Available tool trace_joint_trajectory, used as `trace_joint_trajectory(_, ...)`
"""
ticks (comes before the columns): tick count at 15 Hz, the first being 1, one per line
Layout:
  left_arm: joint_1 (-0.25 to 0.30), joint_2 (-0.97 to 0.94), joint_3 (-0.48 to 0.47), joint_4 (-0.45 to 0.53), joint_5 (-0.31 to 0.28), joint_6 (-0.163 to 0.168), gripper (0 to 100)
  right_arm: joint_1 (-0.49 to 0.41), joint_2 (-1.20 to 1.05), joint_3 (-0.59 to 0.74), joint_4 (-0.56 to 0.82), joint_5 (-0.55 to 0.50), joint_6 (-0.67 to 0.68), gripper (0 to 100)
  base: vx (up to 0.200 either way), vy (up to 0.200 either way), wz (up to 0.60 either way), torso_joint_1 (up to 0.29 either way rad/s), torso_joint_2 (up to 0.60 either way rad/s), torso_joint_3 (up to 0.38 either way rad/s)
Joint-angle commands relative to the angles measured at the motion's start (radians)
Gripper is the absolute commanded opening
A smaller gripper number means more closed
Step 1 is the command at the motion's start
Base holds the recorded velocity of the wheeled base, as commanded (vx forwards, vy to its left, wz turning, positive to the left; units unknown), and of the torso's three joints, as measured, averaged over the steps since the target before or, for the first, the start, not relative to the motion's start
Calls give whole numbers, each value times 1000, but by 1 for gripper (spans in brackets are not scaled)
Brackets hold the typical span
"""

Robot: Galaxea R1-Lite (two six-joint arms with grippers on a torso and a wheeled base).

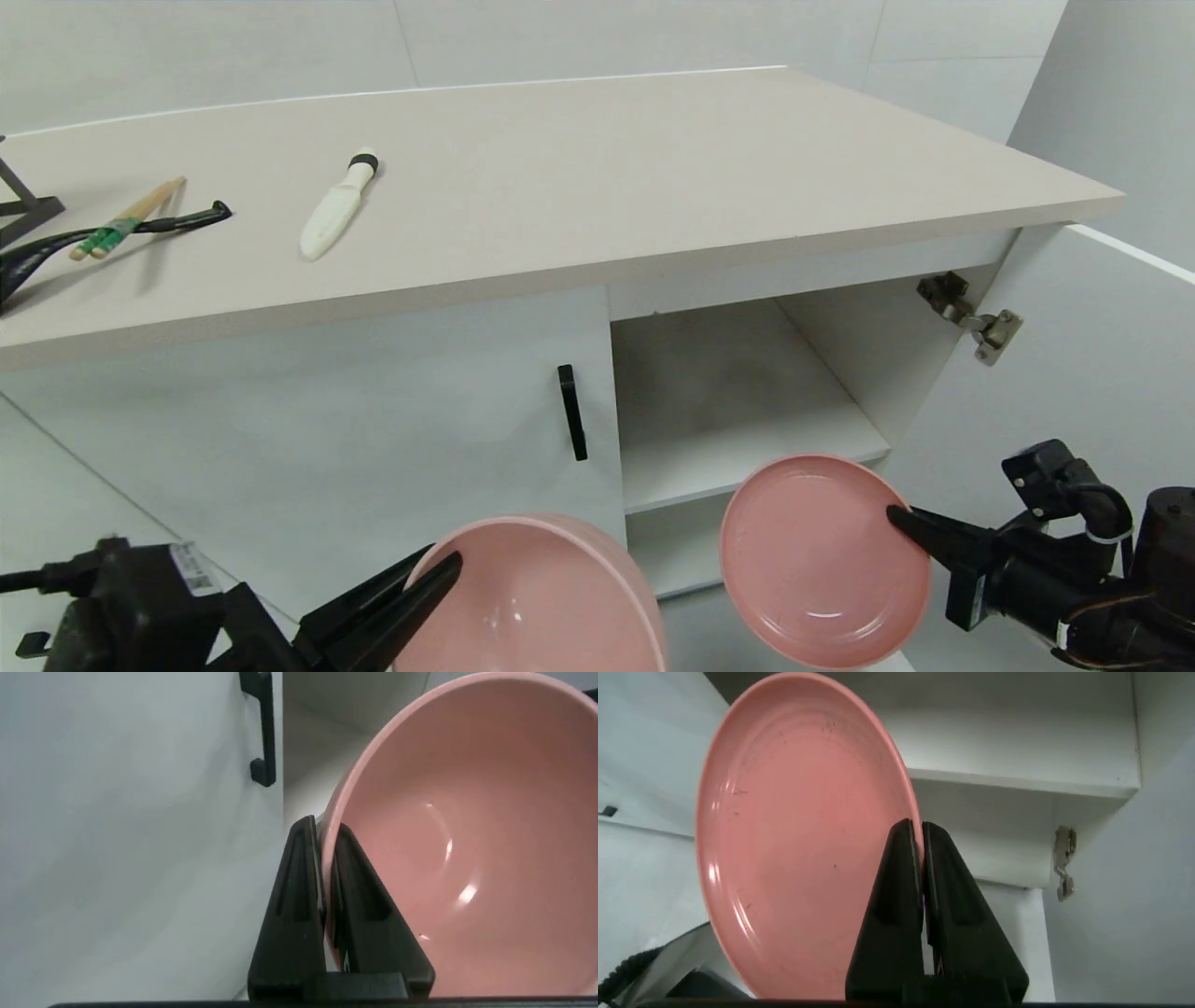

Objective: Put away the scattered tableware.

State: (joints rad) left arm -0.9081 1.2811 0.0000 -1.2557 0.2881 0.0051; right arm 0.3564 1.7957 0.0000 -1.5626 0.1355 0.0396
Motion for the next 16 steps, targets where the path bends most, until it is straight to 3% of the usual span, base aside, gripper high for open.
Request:
trace_joint_trajectory(1, 2, -118, 0, 73, 0, -1, 0, 0, 93, 0, -8, -1, 0, 0, 0, 0, 0, 0, 0, 0)
trace_joint_trajectory(5, 26, -218, 0, 187, -1, -4, 0, 0, 99, -3, -8, -1, 0, 0, 0, 0, 0, 0, 0, 0)
trace_joint_trajectory(9, 28, -213, 0, 187, -1, -8, 0, 1, 102, -48, -8, -1, 8, 0, 0, 0, 0, 0, 0, 0)
trace_joint_trajectory(13, 106, -216, 0, 187, -4, -13, 0, 1, 151, -110, -8, -4, 31, 0, 0, 0, 0, 0, 0, 0)
trace_joint_trajectory(16, 124, -207, -2, 183, -7, -11, 0, 1, 189, -183, -8, -4, 94, 0, 0, 0, 0, 0, 0, 0)
